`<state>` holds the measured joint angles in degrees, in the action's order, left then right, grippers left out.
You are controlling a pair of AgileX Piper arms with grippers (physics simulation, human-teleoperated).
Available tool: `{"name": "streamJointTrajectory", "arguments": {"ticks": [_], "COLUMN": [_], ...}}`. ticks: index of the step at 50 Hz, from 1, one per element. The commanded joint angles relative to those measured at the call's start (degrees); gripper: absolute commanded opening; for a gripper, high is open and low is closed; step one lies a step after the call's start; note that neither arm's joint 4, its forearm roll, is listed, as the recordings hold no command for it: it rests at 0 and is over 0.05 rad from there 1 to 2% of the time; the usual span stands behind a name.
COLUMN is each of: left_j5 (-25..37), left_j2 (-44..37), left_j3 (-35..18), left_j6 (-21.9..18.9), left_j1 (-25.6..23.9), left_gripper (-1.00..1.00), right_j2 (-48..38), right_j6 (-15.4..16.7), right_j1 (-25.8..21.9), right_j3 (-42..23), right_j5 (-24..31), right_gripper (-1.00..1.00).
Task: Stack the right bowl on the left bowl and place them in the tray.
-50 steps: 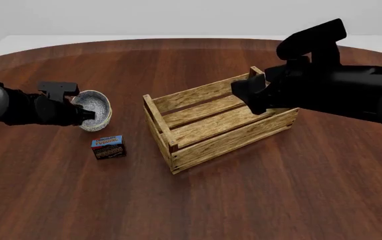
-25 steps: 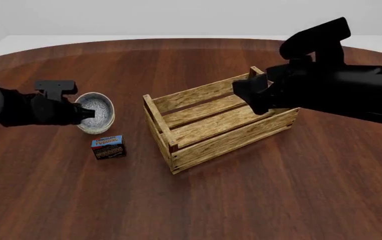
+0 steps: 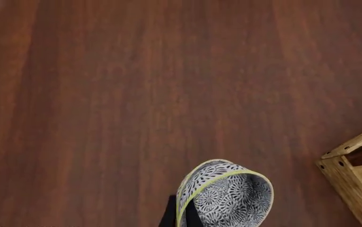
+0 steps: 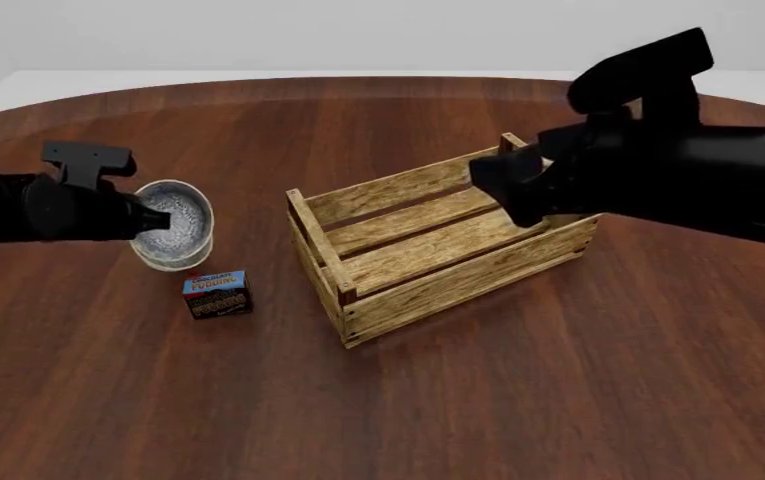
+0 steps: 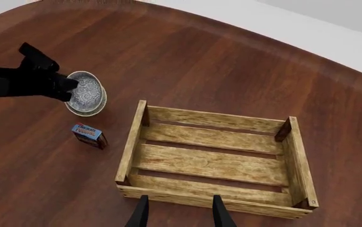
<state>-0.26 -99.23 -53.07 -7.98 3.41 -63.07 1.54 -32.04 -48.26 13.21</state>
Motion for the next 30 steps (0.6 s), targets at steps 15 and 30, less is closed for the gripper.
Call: {"name": "streamJointTrajectory", "arguments": {"ticks": [15,30], "left_j5": [3.71,8.11], "left_j2": [9.63,13.78], "left_j3": [0.24,-2.60], "left_j6": [0.35,-0.32], "left_j1": [-0.36,-3.39], "left_gripper": [-1.00,-1.00], "right_j2": [1.59,3.53], "right_j6": [0.01,1.06], "right_j1": [0.11,0.22], "right_j3": [-0.02,0.23], "right_j5": [0.93,3.69], "right_gripper": [1.00,1.00]}}
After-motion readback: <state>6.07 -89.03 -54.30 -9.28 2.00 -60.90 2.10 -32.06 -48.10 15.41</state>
